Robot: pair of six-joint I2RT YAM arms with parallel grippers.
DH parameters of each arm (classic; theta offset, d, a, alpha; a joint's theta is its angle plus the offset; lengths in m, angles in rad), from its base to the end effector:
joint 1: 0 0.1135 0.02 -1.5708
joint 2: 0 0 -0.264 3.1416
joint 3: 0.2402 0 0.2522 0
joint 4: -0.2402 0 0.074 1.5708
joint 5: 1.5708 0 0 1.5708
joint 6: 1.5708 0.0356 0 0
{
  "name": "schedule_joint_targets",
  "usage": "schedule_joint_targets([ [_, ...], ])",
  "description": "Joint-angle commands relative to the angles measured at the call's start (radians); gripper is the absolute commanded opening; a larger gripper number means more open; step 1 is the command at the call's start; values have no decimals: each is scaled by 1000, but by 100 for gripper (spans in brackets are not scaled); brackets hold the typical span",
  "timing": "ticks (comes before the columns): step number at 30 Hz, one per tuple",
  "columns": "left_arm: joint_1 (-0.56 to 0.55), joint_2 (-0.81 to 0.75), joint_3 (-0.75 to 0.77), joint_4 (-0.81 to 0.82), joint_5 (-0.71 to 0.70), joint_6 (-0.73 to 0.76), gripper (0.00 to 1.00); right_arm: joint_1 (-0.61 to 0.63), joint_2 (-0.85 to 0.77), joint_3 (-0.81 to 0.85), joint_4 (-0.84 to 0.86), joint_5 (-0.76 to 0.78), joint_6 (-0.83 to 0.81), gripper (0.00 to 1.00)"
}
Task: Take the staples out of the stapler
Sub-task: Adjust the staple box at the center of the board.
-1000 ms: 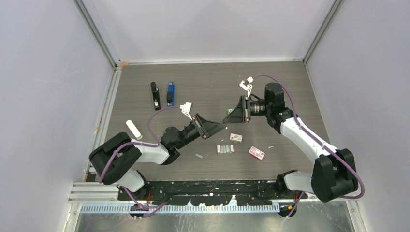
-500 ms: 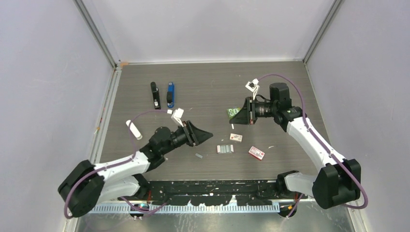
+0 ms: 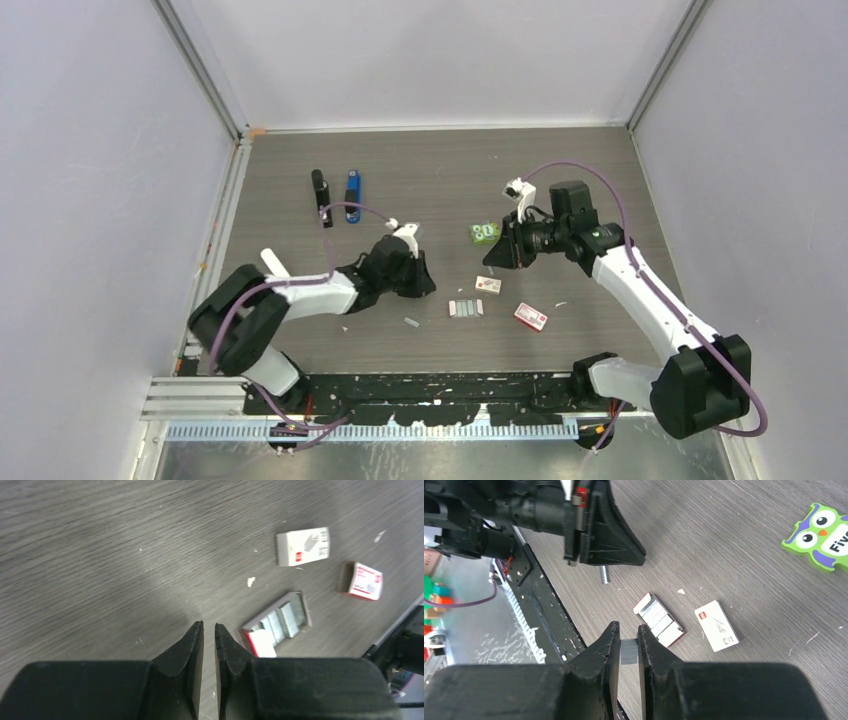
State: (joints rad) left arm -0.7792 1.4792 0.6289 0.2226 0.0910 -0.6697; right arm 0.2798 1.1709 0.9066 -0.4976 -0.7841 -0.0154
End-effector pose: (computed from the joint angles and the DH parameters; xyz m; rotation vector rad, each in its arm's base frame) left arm 0.2049 -0.2069 0.1676 0.1829 2.3407 -0.8732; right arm 0.2248 0.0908 0.2821 -0.7213 2.1567 1.0441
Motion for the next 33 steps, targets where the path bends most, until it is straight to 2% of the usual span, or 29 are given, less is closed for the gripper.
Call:
schedule_joint_targets([
  [1,5,128,83,50,51,55,15,51,-3,11,-42,102,-66,17],
  [10,4,261,57,203,151,31,13,165,54,15,-112,188,-110,17],
  [17,0,303,-4,323,228,-16,12,202,79,-34,-44,192,-31,17],
  [24,-13,305,-118,464,220,-89,11,226,122,-79,49,212,53,18],
  [33,-57,317,-152,518,186,-130,11,289,176,-83,68,262,47,18],
])
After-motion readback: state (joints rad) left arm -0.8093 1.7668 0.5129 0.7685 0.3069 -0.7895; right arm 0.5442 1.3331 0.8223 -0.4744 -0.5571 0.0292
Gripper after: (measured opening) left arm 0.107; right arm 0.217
